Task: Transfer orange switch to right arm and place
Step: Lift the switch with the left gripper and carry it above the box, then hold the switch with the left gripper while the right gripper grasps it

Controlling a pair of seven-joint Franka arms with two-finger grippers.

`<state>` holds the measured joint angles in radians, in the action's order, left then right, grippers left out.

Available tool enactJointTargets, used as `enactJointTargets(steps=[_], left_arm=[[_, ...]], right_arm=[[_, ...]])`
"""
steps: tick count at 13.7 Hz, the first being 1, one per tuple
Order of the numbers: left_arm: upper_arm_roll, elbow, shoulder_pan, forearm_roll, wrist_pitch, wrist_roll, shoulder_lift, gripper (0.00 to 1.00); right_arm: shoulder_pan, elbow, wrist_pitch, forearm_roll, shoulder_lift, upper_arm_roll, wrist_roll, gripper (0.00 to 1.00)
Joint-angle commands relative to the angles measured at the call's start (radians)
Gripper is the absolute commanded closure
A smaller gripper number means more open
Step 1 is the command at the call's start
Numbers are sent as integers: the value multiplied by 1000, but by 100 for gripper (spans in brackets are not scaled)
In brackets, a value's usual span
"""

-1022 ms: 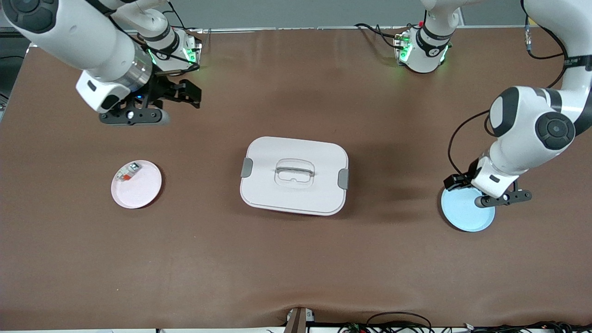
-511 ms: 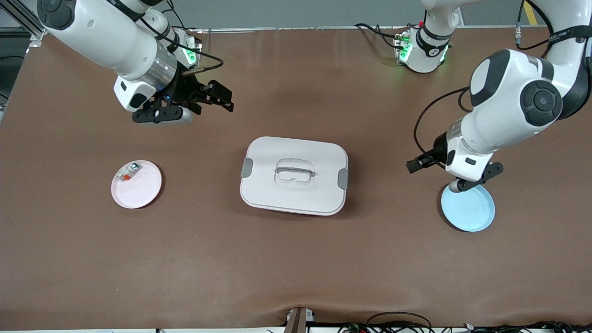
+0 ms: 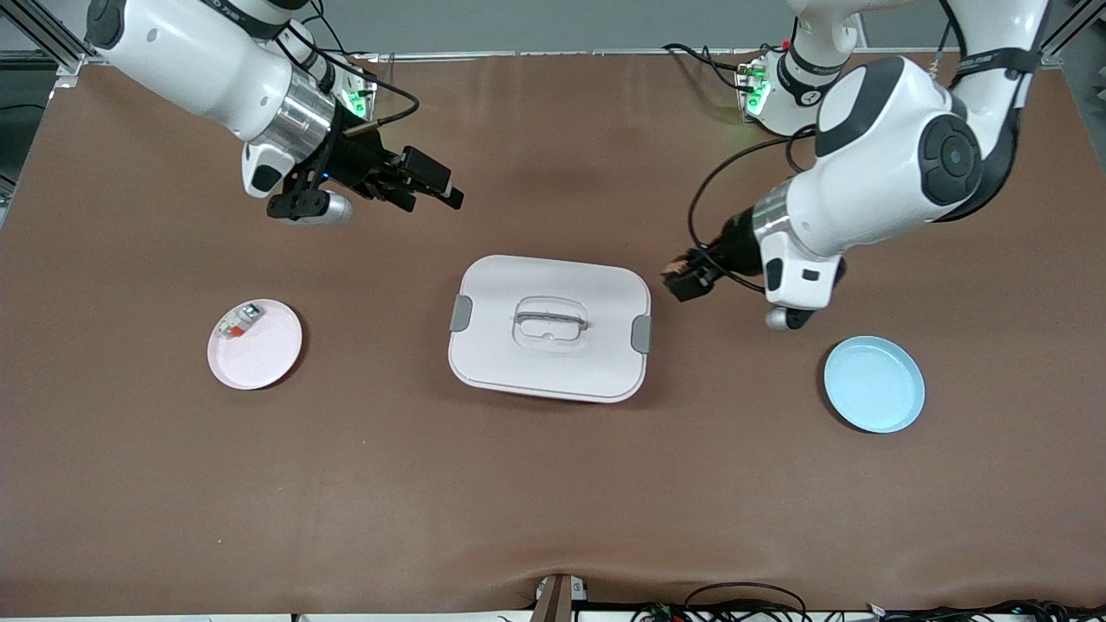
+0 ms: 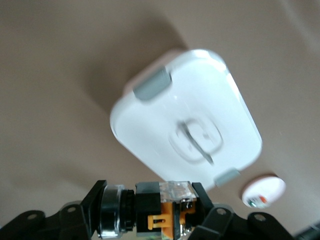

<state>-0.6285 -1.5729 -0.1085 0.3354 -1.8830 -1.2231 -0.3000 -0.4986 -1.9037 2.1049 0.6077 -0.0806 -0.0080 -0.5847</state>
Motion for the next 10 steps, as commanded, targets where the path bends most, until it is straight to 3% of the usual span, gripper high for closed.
enactJointTargets(steps=[1, 5, 10], left_arm=[[-5, 63, 50, 78, 13, -128, -59, 100], [-4, 145, 151, 152, -13, -297, -140, 100], [-4, 149, 216, 157, -111, -408, -182, 100]], right_arm=[[-46, -83, 120, 73, -53, -7, -53, 0], [-167, -104, 357, 144, -41, -7, -85, 0], [-213, -98, 380, 144, 8, -7, -135, 0]])
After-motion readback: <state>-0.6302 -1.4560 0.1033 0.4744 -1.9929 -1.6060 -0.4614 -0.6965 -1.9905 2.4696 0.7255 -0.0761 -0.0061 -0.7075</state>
